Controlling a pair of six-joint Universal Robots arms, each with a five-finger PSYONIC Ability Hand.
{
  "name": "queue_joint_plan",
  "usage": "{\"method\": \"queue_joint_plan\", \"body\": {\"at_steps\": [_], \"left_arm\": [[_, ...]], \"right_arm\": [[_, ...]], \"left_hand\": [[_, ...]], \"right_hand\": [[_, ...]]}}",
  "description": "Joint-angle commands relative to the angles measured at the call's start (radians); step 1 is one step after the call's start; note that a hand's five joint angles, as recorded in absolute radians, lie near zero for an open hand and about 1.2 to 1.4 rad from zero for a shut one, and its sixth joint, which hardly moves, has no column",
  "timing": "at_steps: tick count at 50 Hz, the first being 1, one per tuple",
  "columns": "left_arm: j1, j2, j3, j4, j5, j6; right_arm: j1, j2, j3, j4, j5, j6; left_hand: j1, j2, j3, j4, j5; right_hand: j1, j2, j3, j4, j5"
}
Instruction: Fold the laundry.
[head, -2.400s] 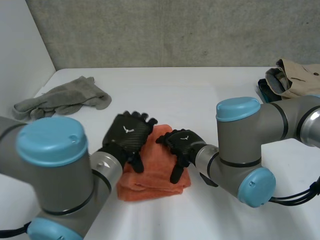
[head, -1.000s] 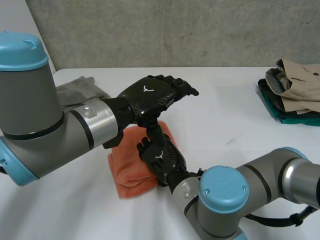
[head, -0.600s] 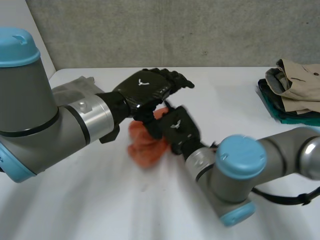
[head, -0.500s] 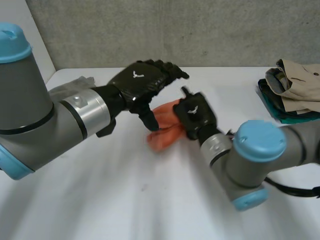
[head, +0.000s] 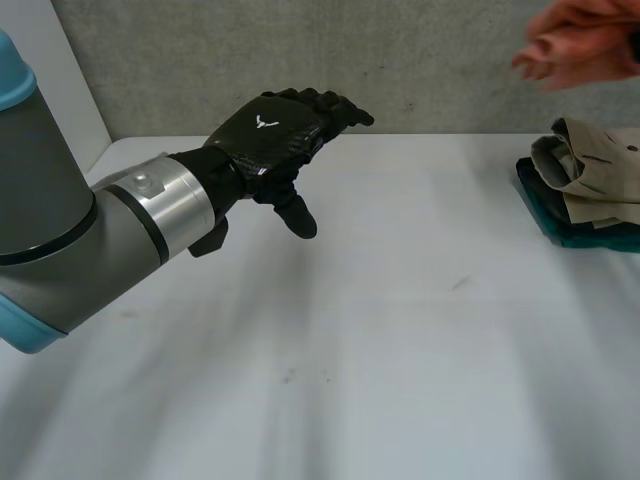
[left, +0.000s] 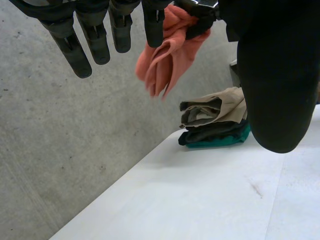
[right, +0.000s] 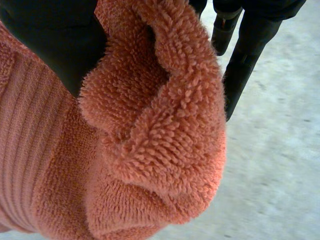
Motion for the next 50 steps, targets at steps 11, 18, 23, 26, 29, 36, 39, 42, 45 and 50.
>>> {"method": "queue_joint_plan", "body": {"at_steps": [11, 18, 23, 26, 29, 36, 39, 42, 45, 50], "left_arm": [[-0.012, -0.01, -0.023, 0.009, 0.001, 0.002], [-0.012, -0.016, -0.046, 0.012, -0.002, 0.007], [-0.013, -0.007, -0.046, 0.012, 0.0, 0.007], [-0.019, -0.002, -0.041, 0.012, 0.0, 0.009], [-0.029, 0.009, -0.035, 0.014, 0.001, 0.01], [-0.042, 0.041, -0.035, 0.012, 0.0, 0.002], [-0.045, 0.047, -0.04, 0.012, 0.0, 0.001], [-0.055, 0.049, -0.041, 0.012, 0.0, 0.001], [-0.064, 0.049, -0.038, 0.012, 0.0, 0.001], [-0.065, 0.059, -0.017, 0.014, 0.001, -0.002]], "right_arm": [[-0.319, 0.438, -0.102, -0.157, -0.388, 0.115], [-0.329, 0.439, -0.039, -0.167, -0.459, 0.099], [-0.329, 0.343, 0.01, -0.139, -0.448, 0.096], [-0.329, 0.272, 0.044, -0.064, -0.438, 0.095], [-0.329, 0.212, 0.052, 0.056, -0.421, 0.095], [-0.361, 0.097, 0.052, 0.347, -0.355, 0.031], [-0.413, 0.053, 0.05, 0.498, -0.323, -0.069], [-0.447, 0.027, 0.035, 0.599, -0.269, -0.176], [-0.47, 0.004, -0.02, 0.701, -0.097, -0.336], [-0.448, -0.059, -0.083, 0.673, 0.156, -0.5]], "left_hand": [[0.023, 0.007, 0.001, 0.01, -0.009], [0.023, 0.007, 0.001, 0.01, -0.009], [0.023, 0.007, 0.001, 0.01, -0.009], [0.023, 0.007, 0.001, 0.01, -0.009], [0.023, 0.007, 0.001, 0.01, -0.009], [0.02, 0.004, -0.002, 0.007, -0.012], [0.02, 0.004, -0.002, 0.007, -0.012], [0.018, 0.001, -0.005, 0.004, -0.015], [0.018, 0.001, -0.005, 0.004, -0.015], [0.02, 0.004, -0.002, 0.007, -0.012]], "right_hand": [[0.39, 0.272, 1.154, 0.217, 0.313], [0.39, 0.272, 1.154, 0.217, 0.313], [0.345, 0.226, 1.109, 0.172, 0.267], [-0.197, -0.316, 0.567, -0.37, -0.275], [-0.597, -0.716, 0.167, -0.77, -0.675], [-0.831, -0.95, -0.067, -1.004, -0.909], [-0.831, -0.95, -0.067, -1.004, -0.909], [-0.831, -0.95, -0.067, -1.004, -0.909], [-0.831, -0.95, -0.067, -1.004, -0.909], [-0.831, -0.95, -0.067, -1.004, -0.909]]}}
